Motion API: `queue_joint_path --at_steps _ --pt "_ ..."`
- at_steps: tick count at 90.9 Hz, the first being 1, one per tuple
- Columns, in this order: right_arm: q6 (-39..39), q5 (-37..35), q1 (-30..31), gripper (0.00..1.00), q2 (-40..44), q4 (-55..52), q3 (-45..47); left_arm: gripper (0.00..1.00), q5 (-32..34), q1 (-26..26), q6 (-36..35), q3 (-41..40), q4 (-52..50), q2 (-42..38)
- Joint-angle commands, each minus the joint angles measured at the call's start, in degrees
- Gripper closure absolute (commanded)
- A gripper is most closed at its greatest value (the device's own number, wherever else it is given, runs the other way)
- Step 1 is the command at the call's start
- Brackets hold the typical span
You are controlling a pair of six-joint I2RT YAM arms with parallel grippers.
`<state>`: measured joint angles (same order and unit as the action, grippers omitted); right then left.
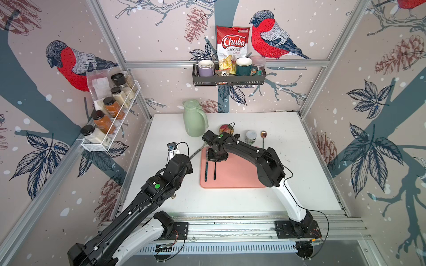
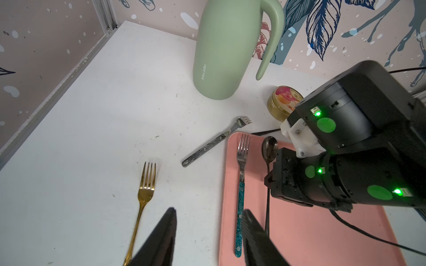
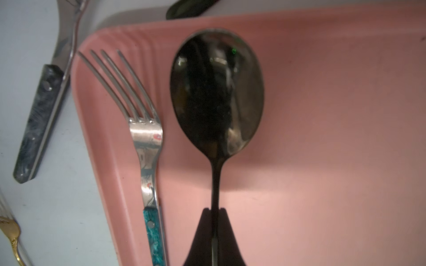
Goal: Set the spoon and fork side by side
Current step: Place the spoon on the tray.
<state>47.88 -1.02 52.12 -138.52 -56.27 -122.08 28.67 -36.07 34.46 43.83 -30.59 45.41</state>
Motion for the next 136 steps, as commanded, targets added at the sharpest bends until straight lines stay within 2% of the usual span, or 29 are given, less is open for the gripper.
queue_joint_path --at_steps 1,17,24,30,34,52,79,99,117,136 --pt "0.64 0.10 0.51 0.93 -0.66 -1.24 -0.51 0.52 0.89 0.00 -0.35 -0.28 -0.29 -0.53" --pt "0.63 0.21 0.86 0.89 -1.26 -1.06 -0.61 0.52 0.75 0.03 -0.58 -0.50 -0.12 -0.91" --pt "0.56 0.23 0.83 0.82 -1.35 -1.12 -0.61 0.52 0.80 0.00 -0.53 -0.59 0.01 -1.07" --pt "0.35 0.26 0.79 0.70 -1.33 -1.04 -0.70 0.52 0.44 -0.04 -0.45 -0.64 0.08 -1.10" --pt "-0.15 0.56 0.68 0.66 -1.32 -0.68 -0.58 0.52 0.19 0.03 -0.42 -0.67 0.05 -1.17" --pt "-1.42 0.77 -0.19 0.65 0.85 0.28 1.75 0.52 -1.52 -0.03 -0.53 0.20 -0.86 -2.85" --pt "-3.09 -1.66 -2.37 0.62 14.15 2.97 10.58 0.53 -4.19 -0.05 -1.64 1.57 -1.22 -0.78" --pt "-3.78 -1.78 -5.97 0.61 28.12 11.34 25.39 0.55 -10.71 -0.21 -3.11 4.34 -0.20 9.49" --pt "-4.02 -1.10 -11.03 0.61 40.17 19.58 41.26 0.56 -12.43 -3.94 -4.99 9.96 1.16 24.63" --pt "-3.89 -0.74 -14.64 0.60 47.73 25.80 52.94 0.60 -14.95 -6.89 -5.98 16.87 1.87 40.39"
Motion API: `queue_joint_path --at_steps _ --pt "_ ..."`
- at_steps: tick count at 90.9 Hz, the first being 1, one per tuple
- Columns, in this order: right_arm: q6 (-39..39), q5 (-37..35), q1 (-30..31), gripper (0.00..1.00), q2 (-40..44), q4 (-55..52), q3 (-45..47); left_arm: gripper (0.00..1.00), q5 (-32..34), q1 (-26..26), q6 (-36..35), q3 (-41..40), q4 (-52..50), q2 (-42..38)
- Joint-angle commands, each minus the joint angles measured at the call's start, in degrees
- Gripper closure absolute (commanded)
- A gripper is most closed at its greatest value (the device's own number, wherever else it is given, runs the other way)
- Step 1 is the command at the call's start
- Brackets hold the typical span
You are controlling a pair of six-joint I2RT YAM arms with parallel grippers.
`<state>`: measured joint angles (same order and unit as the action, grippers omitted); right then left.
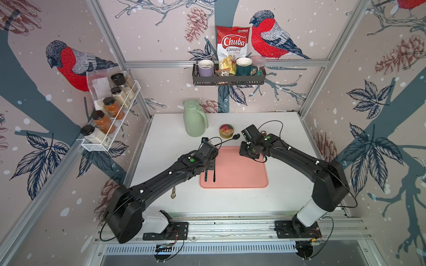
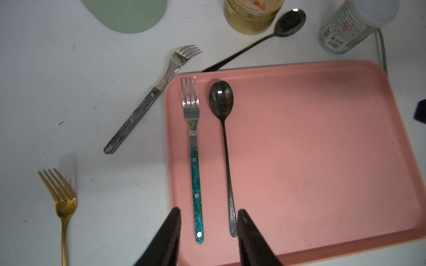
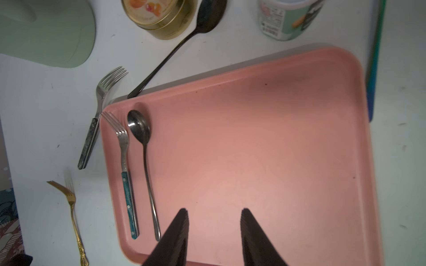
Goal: Set the spoon and fork side by side
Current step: Place the spoon on the tray.
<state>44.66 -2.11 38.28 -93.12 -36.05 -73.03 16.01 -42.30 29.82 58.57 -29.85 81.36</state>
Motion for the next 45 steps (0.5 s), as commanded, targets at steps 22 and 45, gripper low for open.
queue_joint_path --at_steps 22,45 --pt "-1.13 2.48 -1.63 0.60 3.48 6.63 6.48 0.65 -2.12 -0.78 -0.39 6.07 4.28 18.33" --pt "-1.64 2.85 -1.63 0.60 4.20 6.44 6.50 0.73 0.64 -0.76 0.80 9.51 5.16 25.55"
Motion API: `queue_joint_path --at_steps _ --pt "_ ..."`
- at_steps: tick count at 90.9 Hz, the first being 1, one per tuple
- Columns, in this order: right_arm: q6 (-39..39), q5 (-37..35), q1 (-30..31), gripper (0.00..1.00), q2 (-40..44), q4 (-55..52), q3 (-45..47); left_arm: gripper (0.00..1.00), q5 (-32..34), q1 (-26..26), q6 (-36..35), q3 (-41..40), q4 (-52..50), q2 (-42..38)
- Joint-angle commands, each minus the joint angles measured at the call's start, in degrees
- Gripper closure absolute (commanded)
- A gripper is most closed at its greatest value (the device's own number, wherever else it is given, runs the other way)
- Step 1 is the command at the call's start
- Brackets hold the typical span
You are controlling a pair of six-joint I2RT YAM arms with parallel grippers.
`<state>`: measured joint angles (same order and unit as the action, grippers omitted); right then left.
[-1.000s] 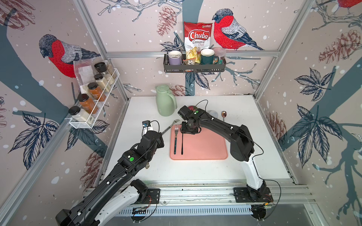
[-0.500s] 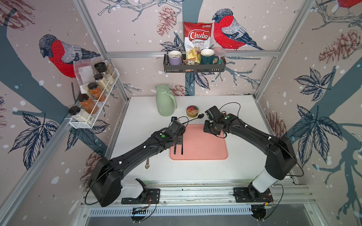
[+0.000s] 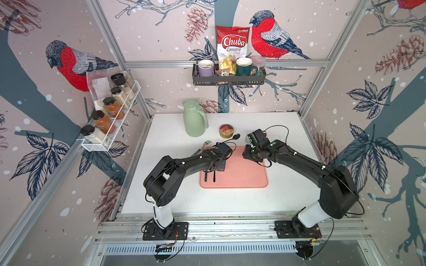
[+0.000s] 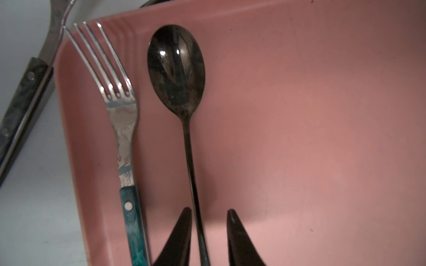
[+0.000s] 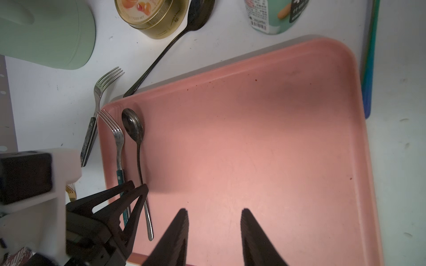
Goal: Set the spoon and fork side by side
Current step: Place the spoon on the tray.
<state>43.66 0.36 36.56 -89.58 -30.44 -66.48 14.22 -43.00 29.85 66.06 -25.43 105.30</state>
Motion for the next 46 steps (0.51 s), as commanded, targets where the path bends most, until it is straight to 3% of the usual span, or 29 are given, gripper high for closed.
queue_joint_path --at_steps 1,46 --pt "-0.66 0.36 0.09 0.60 0.74 0.78 -0.05 0.73 2.54 -0.06 0.80 2.12 0.74 1.73" --pt "-1.12 0.25 -1.59 0.60 3.60 0.55 1.77 0.74 5.43 -0.07 2.55 1.37 0.55 2.62"
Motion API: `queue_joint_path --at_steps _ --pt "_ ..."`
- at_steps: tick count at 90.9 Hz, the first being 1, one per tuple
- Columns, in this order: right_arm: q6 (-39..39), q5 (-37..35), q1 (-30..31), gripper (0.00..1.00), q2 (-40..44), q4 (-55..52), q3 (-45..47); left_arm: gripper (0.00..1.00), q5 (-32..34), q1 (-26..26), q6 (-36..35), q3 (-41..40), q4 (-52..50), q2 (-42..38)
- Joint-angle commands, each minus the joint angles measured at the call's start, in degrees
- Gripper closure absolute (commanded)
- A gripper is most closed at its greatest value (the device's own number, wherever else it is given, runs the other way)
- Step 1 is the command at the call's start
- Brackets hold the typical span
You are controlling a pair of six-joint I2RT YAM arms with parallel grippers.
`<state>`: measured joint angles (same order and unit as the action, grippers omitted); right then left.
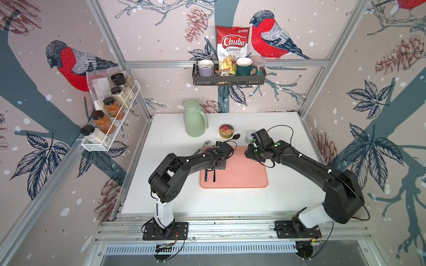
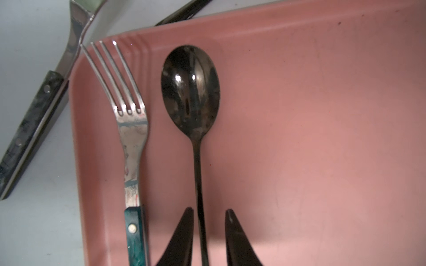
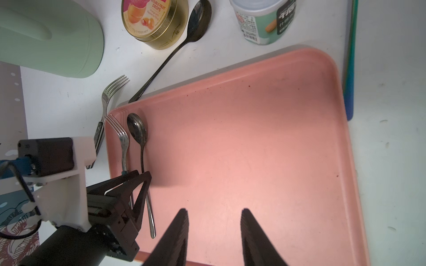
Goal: Set the spoon and fork side by side
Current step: Place the spoon on the tray.
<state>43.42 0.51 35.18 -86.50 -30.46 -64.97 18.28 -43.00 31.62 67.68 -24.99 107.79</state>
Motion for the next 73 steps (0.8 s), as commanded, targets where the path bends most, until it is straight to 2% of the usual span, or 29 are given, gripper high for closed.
queue_joint_path --at_steps 1,11,18,22,37,58,73 --pt "-0.88 0.10 -0.30 0.60 0.49 0.57 0.27 0.74 1.38 -0.07 0.84 -0.17 0.07 0.22" --pt "-0.87 0.10 -0.45 0.60 0.95 0.43 0.49 0.75 1.32 -0.06 1.49 0.04 0.09 1.39" --pt "-0.95 0.10 -0.59 0.60 1.43 0.25 0.59 0.87 1.85 -0.06 2.60 -0.34 0.62 1.35" --pt "-0.97 0.10 -0.70 0.60 1.69 0.14 0.67 0.90 1.85 -0.06 2.93 -0.66 1.11 1.14" --pt "-1.05 0.18 -1.06 0.60 2.10 -0.12 0.89 0.92 3.05 0.02 3.64 -0.19 0.40 1.11" --pt "-0.95 0.24 -1.17 0.60 2.09 -0.22 0.77 0.95 0.65 0.06 6.14 -0.76 1.28 1.54" --pt "-0.80 0.12 -1.17 0.60 2.02 -0.55 0.55 0.96 3.02 -0.06 9.56 -2.28 -0.16 -0.87"
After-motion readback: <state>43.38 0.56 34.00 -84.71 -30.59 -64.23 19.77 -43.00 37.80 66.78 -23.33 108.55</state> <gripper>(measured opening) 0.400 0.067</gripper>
